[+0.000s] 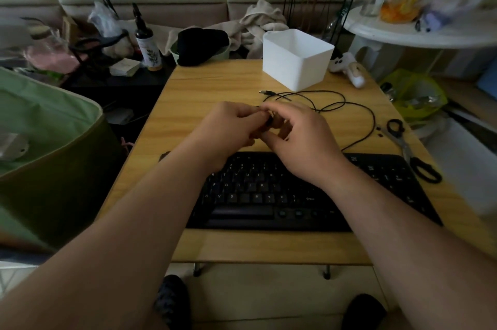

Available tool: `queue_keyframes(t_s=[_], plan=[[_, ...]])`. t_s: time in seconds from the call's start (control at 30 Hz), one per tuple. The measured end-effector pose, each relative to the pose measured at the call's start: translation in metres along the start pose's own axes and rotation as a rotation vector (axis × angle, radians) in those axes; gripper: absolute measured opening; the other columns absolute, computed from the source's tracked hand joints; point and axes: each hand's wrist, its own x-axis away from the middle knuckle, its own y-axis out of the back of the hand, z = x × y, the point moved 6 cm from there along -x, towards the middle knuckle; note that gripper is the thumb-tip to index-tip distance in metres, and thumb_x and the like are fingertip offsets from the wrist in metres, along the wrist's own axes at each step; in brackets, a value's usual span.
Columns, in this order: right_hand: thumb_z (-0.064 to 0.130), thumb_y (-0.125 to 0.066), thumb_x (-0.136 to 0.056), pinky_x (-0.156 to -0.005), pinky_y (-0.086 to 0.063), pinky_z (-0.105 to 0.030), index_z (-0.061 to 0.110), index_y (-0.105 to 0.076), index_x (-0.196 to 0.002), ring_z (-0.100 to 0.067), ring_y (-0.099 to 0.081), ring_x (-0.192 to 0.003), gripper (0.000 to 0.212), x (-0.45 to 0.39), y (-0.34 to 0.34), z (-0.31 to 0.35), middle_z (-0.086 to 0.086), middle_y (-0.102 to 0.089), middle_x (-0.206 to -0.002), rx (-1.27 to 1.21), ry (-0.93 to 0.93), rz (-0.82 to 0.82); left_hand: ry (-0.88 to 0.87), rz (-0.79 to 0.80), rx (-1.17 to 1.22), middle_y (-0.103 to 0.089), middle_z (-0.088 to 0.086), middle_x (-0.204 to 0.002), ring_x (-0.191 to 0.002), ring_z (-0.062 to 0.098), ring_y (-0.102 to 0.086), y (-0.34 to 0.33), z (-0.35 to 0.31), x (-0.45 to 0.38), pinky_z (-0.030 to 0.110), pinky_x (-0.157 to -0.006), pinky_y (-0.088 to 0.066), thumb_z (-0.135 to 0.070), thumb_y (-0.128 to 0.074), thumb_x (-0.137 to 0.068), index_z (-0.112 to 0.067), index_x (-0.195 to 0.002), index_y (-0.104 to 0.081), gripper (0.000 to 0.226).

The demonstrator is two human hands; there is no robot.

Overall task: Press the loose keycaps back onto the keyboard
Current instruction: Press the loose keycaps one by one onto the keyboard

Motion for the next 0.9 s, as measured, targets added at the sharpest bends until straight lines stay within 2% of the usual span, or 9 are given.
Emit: queue_keyframes(t_s=[0.07,0.13,0.23,0.5,0.63,0.77,0.9], plan=[[0.017,-0.082,-0.085,-0.071,-0.046,-0.019,0.029,-0.074,-0.114,-0.005,-0.056,-0.081,0.032,0.000,0.008,0.004,0.013,-0.059,-0.090,-0.028,0.035,-0.081,0.016,0.046,0.169,-0.079,0.005,-0.105,-0.091,0.013,-0.069,-0.007,-0.002,0.006,0.029,-0.084,-0.056,-0.021,-0.060,-0.105,-0.012,-0.113,-0.077,0.021],[0.015,-0.082,-0.085,-0.070,-0.049,-0.022,0.029,-0.076,-0.109,-0.007,-0.058,-0.080,0.029,0.002,0.014,0.006,0.009,-0.061,-0.087,-0.049,0.048,-0.125,0.033,0.067,0.278,-0.078,0.002,-0.098,-0.084,0.008,-0.068,-0.010,-0.003,0.010,0.029,-0.085,-0.054,-0.019,-0.056,-0.107,-0.010,-0.114,-0.076,0.022],[0.012,-0.082,-0.084,-0.071,-0.051,-0.025,0.029,-0.077,-0.107,-0.008,-0.058,-0.080,0.029,0.005,0.020,0.008,0.008,-0.062,-0.085,-0.061,0.065,-0.156,0.076,0.108,0.377,-0.071,0.008,-0.102,-0.089,0.016,-0.059,-0.016,-0.003,0.012,0.029,-0.083,-0.052,-0.018,-0.053,-0.108,-0.007,-0.115,-0.074,0.025],[0.010,-0.082,-0.081,-0.067,-0.055,-0.036,0.022,-0.074,-0.099,-0.013,-0.061,-0.078,0.023,0.011,0.027,0.005,0.005,-0.062,-0.084,-0.099,0.081,-0.207,0.088,0.208,0.428,-0.069,0.007,-0.103,-0.085,0.013,-0.058,-0.027,-0.005,0.017,0.026,-0.081,-0.051,-0.010,-0.048,-0.109,-0.004,-0.124,-0.070,0.027],[0.007,-0.083,-0.079,-0.065,-0.054,-0.036,0.021,-0.072,-0.095,-0.013,-0.060,-0.076,0.024,0.015,0.027,0.003,0.006,-0.061,-0.083,-0.107,0.083,-0.190,0.059,0.259,0.365,-0.071,0.003,-0.103,-0.093,0.014,-0.059,-0.028,-0.005,0.020,0.026,-0.087,-0.052,-0.003,-0.049,-0.107,-0.013,-0.118,-0.074,0.029],[0.006,-0.083,-0.078,-0.064,-0.054,-0.034,0.020,-0.072,-0.094,-0.011,-0.060,-0.075,0.023,0.017,0.025,0.005,0.007,-0.062,-0.082,-0.100,0.096,-0.178,0.022,0.235,0.279,-0.074,0.001,-0.101,-0.094,0.013,-0.061,-0.024,-0.002,0.020,0.029,-0.092,-0.053,-0.006,-0.053,-0.106,-0.015,-0.114,-0.075,0.025],[0.011,-0.084,-0.080,-0.063,-0.054,-0.033,0.022,-0.076,-0.101,-0.013,-0.060,-0.070,0.025,0.018,0.027,0.007,0.009,-0.063,-0.082,-0.096,0.102,-0.168,0.009,0.202,0.230,-0.074,0.006,-0.108,-0.099,0.017,-0.061,-0.018,0.002,0.017,0.033,-0.095,-0.053,-0.008,-0.055,-0.106,-0.014,-0.117,-0.075,0.024]])
